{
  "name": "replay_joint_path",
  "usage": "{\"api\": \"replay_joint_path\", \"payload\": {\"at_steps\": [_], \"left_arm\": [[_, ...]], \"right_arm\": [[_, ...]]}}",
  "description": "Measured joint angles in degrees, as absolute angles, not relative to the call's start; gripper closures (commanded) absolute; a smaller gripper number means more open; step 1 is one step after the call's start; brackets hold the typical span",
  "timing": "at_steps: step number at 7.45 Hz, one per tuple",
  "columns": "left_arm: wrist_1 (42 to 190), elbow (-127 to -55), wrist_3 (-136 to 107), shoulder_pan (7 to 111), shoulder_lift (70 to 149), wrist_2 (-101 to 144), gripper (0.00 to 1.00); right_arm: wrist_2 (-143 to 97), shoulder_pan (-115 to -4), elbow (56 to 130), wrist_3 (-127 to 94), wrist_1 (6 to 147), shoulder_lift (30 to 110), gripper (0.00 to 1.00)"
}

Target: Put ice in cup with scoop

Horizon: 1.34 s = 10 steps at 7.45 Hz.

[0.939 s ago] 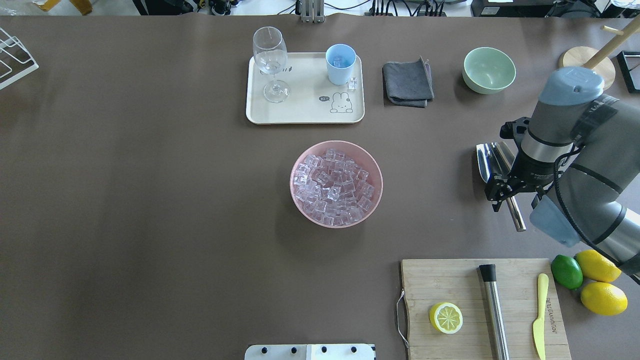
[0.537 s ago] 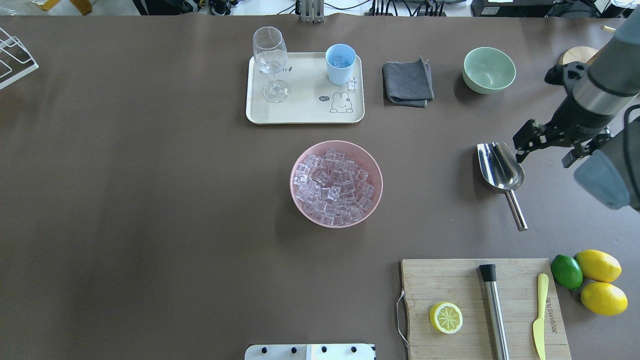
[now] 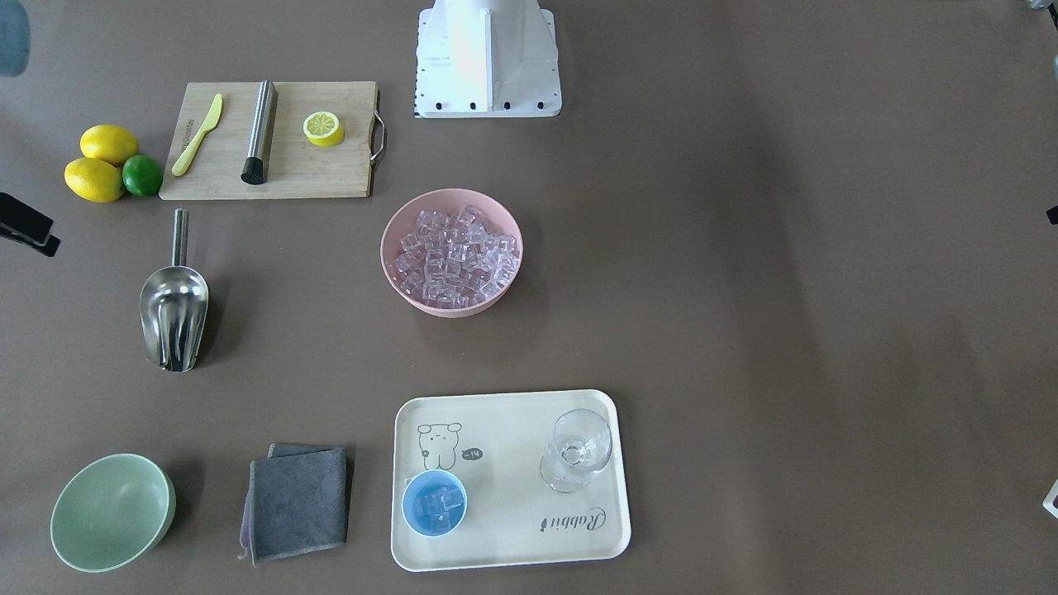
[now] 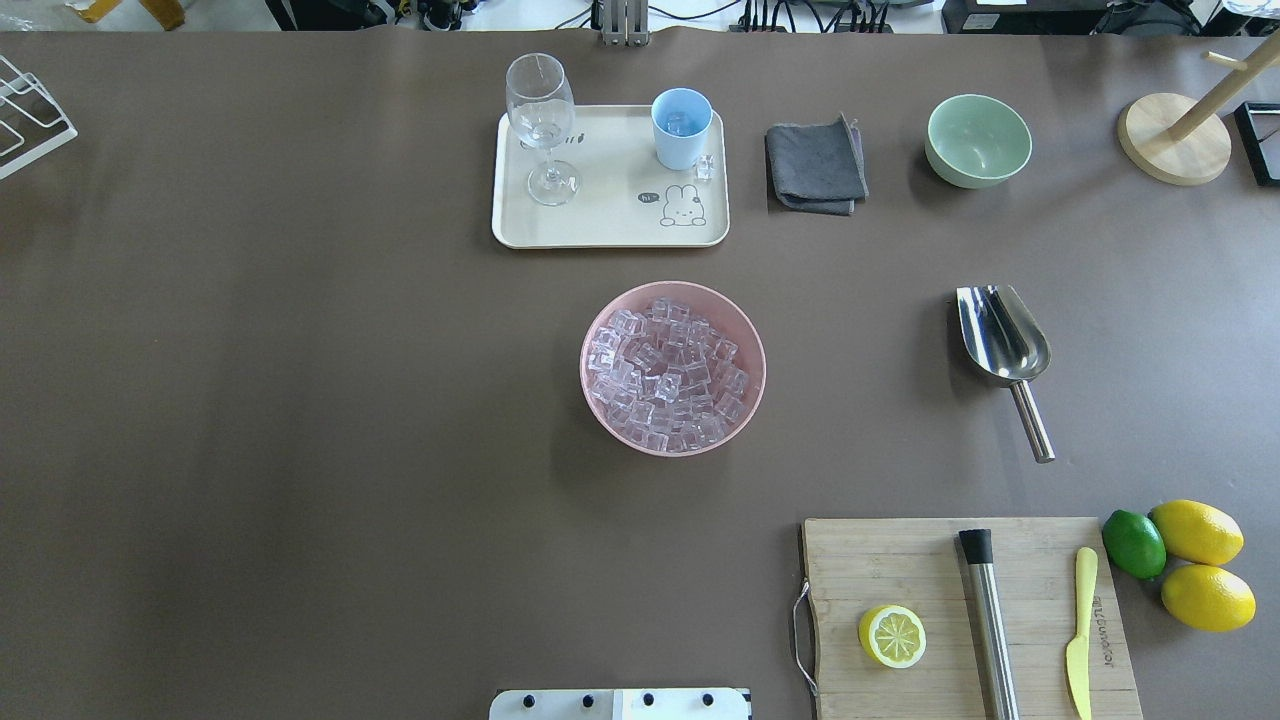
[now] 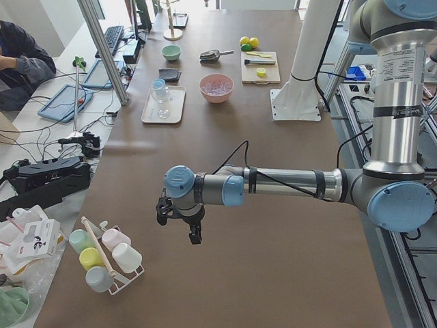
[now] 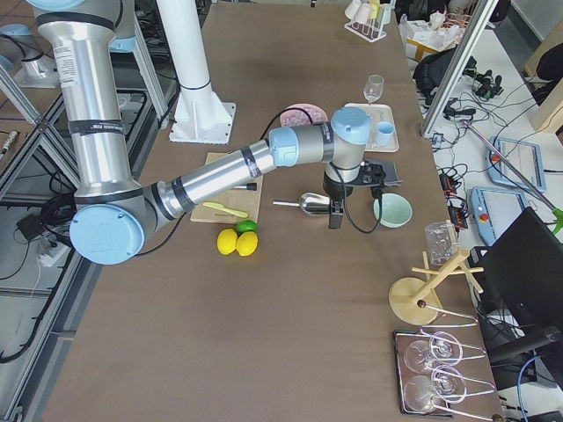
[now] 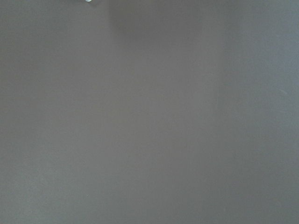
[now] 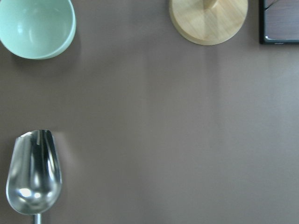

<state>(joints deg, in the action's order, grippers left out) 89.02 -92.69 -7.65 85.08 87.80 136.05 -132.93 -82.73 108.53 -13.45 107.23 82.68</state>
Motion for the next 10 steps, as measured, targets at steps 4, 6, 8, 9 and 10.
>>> {"api": "replay_joint_path", "payload": {"at_steps": [4, 6, 8, 9, 10], "left_arm": [[89.03, -92.84, -7.73, 85.04, 87.88, 136.09, 0.01], [89.03, -92.54, -7.69, 84.99, 87.68, 136.06, 0.01], [89.03, -92.26, -7.65, 84.87, 87.50, 136.06, 0.01], [89.03, -92.26, -7.65, 84.79, 87.47, 136.06, 0.01], [89.04, -92.16, -7.64, 84.76, 87.46, 136.05, 0.01]], "right_arm": [[-133.69, -93.39, 97.61, 11.04, 106.51, 89.02, 0.00], [-133.92, -93.65, 94.57, 11.94, 102.82, 90.05, 0.00], [-134.66, -93.69, 93.25, 12.10, 101.14, 90.47, 0.00], [-134.77, -93.69, 93.16, 12.12, 100.97, 90.49, 0.00], [-134.80, -93.69, 93.02, 12.13, 100.89, 90.48, 0.00]]}}
